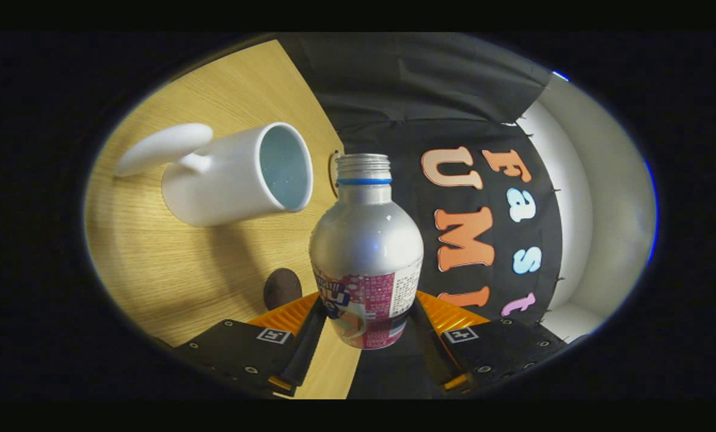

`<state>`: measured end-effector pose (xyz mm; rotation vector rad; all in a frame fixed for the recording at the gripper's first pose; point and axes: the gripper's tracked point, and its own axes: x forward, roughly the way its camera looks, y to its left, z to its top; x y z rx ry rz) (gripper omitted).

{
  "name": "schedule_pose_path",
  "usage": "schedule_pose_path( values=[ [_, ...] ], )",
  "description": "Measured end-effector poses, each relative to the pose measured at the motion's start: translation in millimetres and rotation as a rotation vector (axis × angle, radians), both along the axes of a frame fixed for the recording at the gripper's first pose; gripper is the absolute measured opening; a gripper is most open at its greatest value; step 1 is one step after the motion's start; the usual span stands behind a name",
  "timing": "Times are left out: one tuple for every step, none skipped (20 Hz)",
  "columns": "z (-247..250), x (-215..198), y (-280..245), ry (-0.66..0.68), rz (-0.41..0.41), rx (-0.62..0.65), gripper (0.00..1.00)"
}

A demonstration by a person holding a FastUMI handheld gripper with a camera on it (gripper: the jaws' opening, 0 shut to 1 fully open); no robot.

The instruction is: Take the bottle from table, then pour the juice into the cup, finally place the bottle on the coaster

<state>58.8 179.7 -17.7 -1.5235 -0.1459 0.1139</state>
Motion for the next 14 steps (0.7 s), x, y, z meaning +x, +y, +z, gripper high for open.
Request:
schedule_pose_path(
  values=[
    [-1,0,0,0.002,0.0,-0.006,0.77],
    [-1,0,-1,0.0,-0.001,-0.016,0.77],
    [1,0,1,-0.005,-0.001,-0.029,0.77],
    [1,0,2,-0.01,-0.001,-0.046,0.77],
    [3,1,2,-0.011,-0.001,-0.062,0.77],
    [1,3,3,-0.011,0.001,-0.075,0.77],
    [2,3,4,-0.011,0.005,-0.087,0.77],
    [1,2,6,-0.013,0.009,-0.108,0.77],
    [7,1,6,-0.034,0.011,-0.148,0.77],
    [15,-2,6,-0.057,0.011,-0.186,0.77],
    [20,-2,5,-0.069,0.01,-0.203,0.77],
    [25,-1,4,-0.072,0.011,-0.201,0.77],
    [29,1,3,-0.074,0.008,-0.198,0.77],
    [32,0,2,-0.084,0.006,-0.204,0.77]
  ],
)
